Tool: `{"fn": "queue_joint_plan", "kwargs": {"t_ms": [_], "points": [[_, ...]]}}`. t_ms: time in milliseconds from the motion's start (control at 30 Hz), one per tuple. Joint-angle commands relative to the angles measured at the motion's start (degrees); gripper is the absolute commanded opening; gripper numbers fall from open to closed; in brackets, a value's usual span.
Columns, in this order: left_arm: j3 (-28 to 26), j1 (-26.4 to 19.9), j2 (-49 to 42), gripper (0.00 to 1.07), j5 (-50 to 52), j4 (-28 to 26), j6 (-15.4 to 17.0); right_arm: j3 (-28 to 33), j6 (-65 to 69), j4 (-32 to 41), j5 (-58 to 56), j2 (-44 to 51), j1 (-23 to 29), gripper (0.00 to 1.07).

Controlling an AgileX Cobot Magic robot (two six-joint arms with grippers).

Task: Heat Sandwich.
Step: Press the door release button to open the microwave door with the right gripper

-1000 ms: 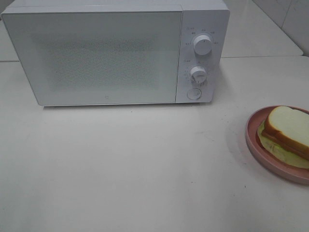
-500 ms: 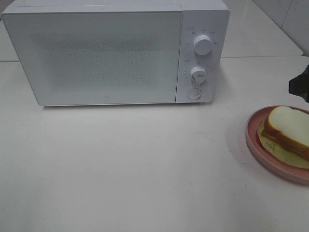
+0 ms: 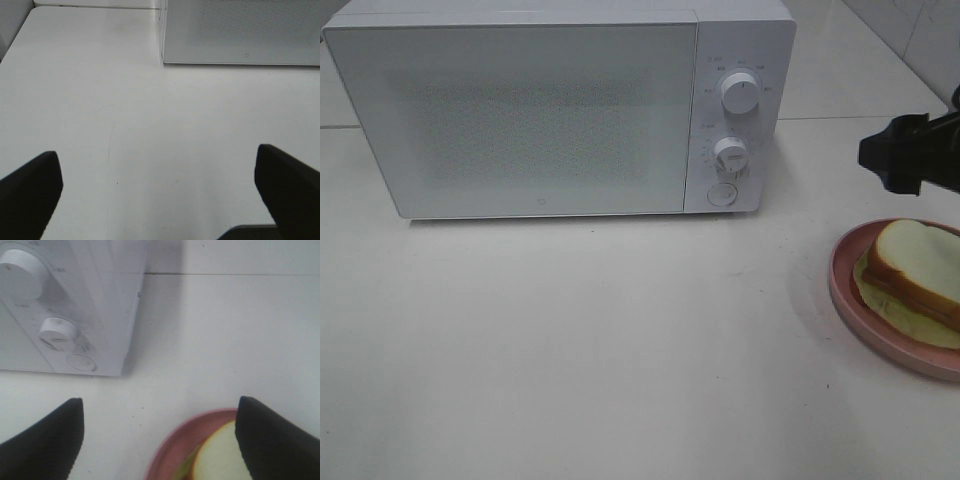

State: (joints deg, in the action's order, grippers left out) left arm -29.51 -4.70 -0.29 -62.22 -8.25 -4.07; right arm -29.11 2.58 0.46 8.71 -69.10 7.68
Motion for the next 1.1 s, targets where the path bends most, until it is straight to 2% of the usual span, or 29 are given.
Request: {"fn": "queue_joint_plan", "kwargs": {"t_ms": [33,133,500,667,767,867,900,1100], "points": [[0.0,0.17,-1.32,0.98,0.63,0.23,0.34,1.03,-1.15,0.29,4.81,-0.86,2.46,0.75],[0.0,0.17,-1.32,0.98,0.63,0.23,0.34,1.83,-2.98,3.9,9.57,-3.15,5.61,0.75],[0.0,0.17,-1.32,0.98,0.63,0.23,0.34,1.89,-13.12,13.81,18.56,-11.06,12.32,0.75],[0.0,0.17,-1.32,0.98,0.63,0.23,0.34,2.06,-17.53,20.45,26.53,-15.47,16.84,0.75],[0.0,0.17,-1.32,0.98,0.63,0.23,0.34,2.12,-21.89,28.48,34.09,-19.48,21.37,0.75],[0.0,0.17,-1.32,0.98,0.63,0.23,0.34,2.12,-23.32,32.49,37.93,-21.43,24.01,0.75],[0.0,0.17,-1.32,0.98,0.63,0.23,0.34,2.12,-24.01,36.33,42.23,-23.38,26.3,0.75],[0.0,0.17,-1.32,0.98,0.63,0.23,0.34,2.01,-23.55,42.34,50.02,-28.88,31.51,0.75]]}}
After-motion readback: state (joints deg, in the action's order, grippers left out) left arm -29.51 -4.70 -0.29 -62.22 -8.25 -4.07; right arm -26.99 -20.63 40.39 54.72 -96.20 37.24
